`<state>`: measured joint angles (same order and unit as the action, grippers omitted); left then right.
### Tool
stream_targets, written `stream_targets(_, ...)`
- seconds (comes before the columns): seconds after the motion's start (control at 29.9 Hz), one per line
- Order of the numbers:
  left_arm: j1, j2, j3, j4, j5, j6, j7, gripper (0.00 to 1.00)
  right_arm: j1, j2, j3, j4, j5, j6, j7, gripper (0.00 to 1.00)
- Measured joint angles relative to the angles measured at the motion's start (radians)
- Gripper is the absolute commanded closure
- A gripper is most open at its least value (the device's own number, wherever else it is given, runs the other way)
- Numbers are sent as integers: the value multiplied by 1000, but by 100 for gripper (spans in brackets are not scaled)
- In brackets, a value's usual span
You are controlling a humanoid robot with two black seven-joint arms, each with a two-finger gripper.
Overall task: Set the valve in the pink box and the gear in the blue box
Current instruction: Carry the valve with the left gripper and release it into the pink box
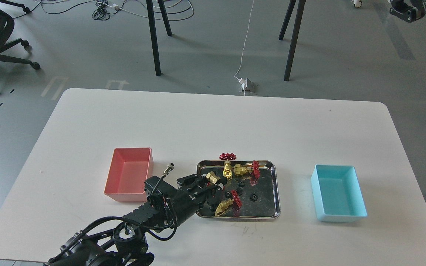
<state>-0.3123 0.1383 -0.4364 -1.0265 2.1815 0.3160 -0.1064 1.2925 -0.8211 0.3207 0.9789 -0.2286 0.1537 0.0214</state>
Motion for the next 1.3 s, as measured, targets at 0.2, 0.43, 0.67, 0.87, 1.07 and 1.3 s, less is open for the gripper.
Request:
stream_targets(0.2,3,112,-132,-163,0,4,2,94,-1,-2,0,-1,0,1,0,0)
stream_targets(0.43,10,376,-188,-313,0,8,15,93,3,-4,0,-2,0,1,0,0)
stream_targets(0.67,43,515,-184,-301,0,34,8,92,4,-4,0,-2,-7,1,0,0)
stream_targets(0.87,84,517,-175,-211,0,44,-26,92,5,-3,0,1,-67,7,0,0)
stream_targets(1.07,99,482,-169,-123,0,44,-33,78,7,1,0,1,-72,7,0,0)
stream_targets(1.3,102,432,-175,-85,0,46,-43,13,4,6,0,1,-74,-3,0,1)
